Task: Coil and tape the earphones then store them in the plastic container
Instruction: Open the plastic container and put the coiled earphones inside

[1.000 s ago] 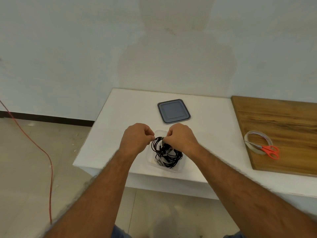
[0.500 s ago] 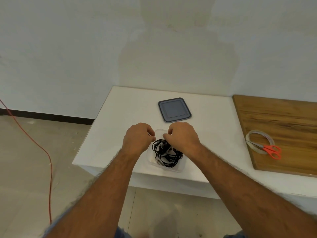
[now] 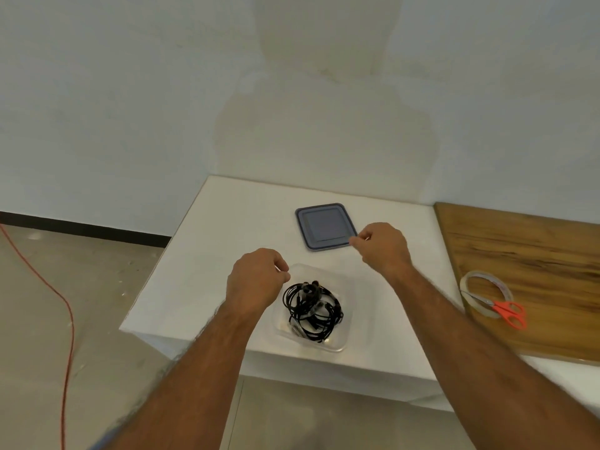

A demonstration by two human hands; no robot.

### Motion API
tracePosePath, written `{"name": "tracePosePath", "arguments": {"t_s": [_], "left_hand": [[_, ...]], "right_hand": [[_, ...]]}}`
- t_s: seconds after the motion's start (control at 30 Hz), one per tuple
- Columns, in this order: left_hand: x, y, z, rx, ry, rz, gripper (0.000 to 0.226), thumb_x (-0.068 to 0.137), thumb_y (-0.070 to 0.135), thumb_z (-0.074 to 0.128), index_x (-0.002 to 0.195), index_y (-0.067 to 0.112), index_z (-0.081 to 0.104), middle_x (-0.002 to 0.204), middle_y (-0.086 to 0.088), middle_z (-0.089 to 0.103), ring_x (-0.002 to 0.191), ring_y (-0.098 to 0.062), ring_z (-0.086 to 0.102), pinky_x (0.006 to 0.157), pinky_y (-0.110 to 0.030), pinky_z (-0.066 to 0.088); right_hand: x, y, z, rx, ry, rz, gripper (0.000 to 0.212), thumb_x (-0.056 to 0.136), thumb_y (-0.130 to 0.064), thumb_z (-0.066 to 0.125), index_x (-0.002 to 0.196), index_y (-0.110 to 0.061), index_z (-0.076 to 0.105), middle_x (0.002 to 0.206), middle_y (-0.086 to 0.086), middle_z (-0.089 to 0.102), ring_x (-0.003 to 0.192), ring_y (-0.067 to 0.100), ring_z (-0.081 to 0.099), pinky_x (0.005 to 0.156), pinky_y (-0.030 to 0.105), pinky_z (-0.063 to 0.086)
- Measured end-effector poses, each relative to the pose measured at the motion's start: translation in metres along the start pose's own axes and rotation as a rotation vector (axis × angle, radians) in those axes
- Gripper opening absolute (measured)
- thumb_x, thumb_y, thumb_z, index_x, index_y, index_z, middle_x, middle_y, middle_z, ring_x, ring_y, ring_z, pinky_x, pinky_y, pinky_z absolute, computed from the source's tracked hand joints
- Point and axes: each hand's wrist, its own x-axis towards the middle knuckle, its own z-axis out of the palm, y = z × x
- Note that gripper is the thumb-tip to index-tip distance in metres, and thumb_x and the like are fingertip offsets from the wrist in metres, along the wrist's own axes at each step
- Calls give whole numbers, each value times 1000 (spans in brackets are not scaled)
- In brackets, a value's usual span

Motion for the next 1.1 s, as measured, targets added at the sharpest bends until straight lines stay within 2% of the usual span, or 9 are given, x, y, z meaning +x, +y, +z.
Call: {"name": "tracePosePath", "arguments": {"t_s": [0.17,0.27,0.4,0.53,0.63,0.7,0.83,0.97,1.1], "left_hand": [[4,-1,2,-32,2,0,10,88,29,66,79,33,62,85,9,69,82,-14,67,76,-32,53],[8,-3,3,-51,19,-7,12,88,30,65,78,34,60,83,8,69,80,-13,68,75,-31,53],[9,-4,6,-60,2,-11,8,89,30,65,81,32,62,87,5,70,83,-15,68,79,-35,55],[8,-3,8,-122,-3,-4,9,88,26,65,80,29,64,82,2,71,80,-18,69,76,-39,59],[7,-4,7,-149,-6,2,9,88,24,65,80,27,65,81,2,71,80,-18,69,78,-40,58],[6,-3,7,-182,4,6,9,87,23,66,79,27,65,81,3,71,80,-18,69,77,-40,59],[2,3,4,-273,33,15,8,89,23,65,83,20,69,76,3,71,69,-13,70,73,-39,60],[-3,15,2,-348,45,34,14,91,27,63,87,15,70,73,3,72,61,-8,70,69,-36,61],[-13,28,4,-452,-15,33,22,94,32,61,91,12,69,78,0,72,62,-9,71,61,-31,61]], "right_hand": [[40,21,16,146,15,261,46,88,-48,65,64,-11,53,71,11,67,68,32,67,63,40,57],[48,10,31,4,24,227,51,85,-58,63,64,-15,45,65,2,52,61,22,53,47,27,34],[53,2,50,-61,32,236,45,81,-52,70,97,-10,63,96,8,64,84,27,64,55,26,38],[53,7,45,72,11,320,39,79,-40,78,82,-7,57,82,8,61,70,25,58,45,24,32],[48,14,36,224,27,360,31,79,-27,80,74,-5,60,77,11,65,65,26,60,51,32,49],[39,18,26,404,60,377,21,78,-16,80,73,-5,62,85,18,70,77,34,69,71,46,60],[14,13,-6,518,214,231,21,79,-13,77,93,-12,61,90,8,67,73,22,66,75,47,60],[-25,-4,-33,207,325,-91,15,85,-17,69,100,-15,68,89,-3,67,80,13,61,63,19,45],[-61,-13,-33,-23,392,-292,12,87,-14,64,97,-13,69,90,0,68,79,16,59,67,25,40]]}}
